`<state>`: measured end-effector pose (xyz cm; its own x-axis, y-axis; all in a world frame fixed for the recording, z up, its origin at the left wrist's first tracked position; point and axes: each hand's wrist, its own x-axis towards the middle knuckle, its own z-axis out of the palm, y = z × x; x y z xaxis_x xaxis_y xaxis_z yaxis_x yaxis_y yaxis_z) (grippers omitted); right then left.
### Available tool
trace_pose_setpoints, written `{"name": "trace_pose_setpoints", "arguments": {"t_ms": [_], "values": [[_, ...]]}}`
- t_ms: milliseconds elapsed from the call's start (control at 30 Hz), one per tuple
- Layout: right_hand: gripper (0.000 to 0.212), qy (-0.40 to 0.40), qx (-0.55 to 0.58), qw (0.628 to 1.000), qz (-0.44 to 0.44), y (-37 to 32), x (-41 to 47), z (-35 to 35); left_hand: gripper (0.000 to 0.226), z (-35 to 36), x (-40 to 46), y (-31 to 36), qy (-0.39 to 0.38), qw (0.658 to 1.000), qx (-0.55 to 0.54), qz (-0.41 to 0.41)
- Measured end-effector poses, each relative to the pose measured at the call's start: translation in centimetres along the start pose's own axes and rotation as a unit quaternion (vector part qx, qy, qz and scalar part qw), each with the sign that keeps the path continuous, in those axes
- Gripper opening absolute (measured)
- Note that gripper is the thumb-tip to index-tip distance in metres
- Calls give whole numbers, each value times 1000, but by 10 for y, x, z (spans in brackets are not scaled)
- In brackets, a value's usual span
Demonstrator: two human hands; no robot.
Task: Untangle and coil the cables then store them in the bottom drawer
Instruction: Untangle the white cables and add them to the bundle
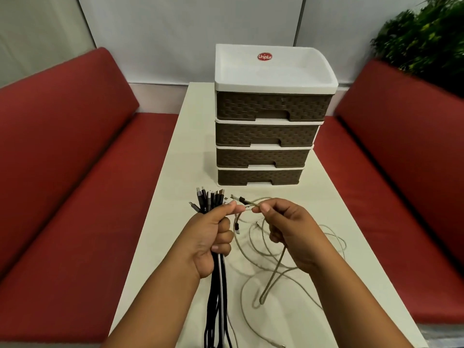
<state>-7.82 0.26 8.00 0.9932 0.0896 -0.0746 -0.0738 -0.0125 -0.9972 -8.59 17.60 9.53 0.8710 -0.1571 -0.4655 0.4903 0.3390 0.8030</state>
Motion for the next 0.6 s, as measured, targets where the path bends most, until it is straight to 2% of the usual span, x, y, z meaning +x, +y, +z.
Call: {"name": "trace_pose_setpoints", "arguments": {"t_ms": [200,367,467,600], "values": [[17,-40,53,997,-28,0,-11,7,18,4,4,-4,29,999,-13,14],[19,-23,77,997,-19,-1,-15,21,8,8,-1,-5,12,999,-19,48],[19,1,124,992,5,-1,-21,28,15,10,-5,-5,16,997,-39,69],[23,-12,151,988,30,-2,-32,41,18,13,-9,-6,19,995,-46,92]]}}
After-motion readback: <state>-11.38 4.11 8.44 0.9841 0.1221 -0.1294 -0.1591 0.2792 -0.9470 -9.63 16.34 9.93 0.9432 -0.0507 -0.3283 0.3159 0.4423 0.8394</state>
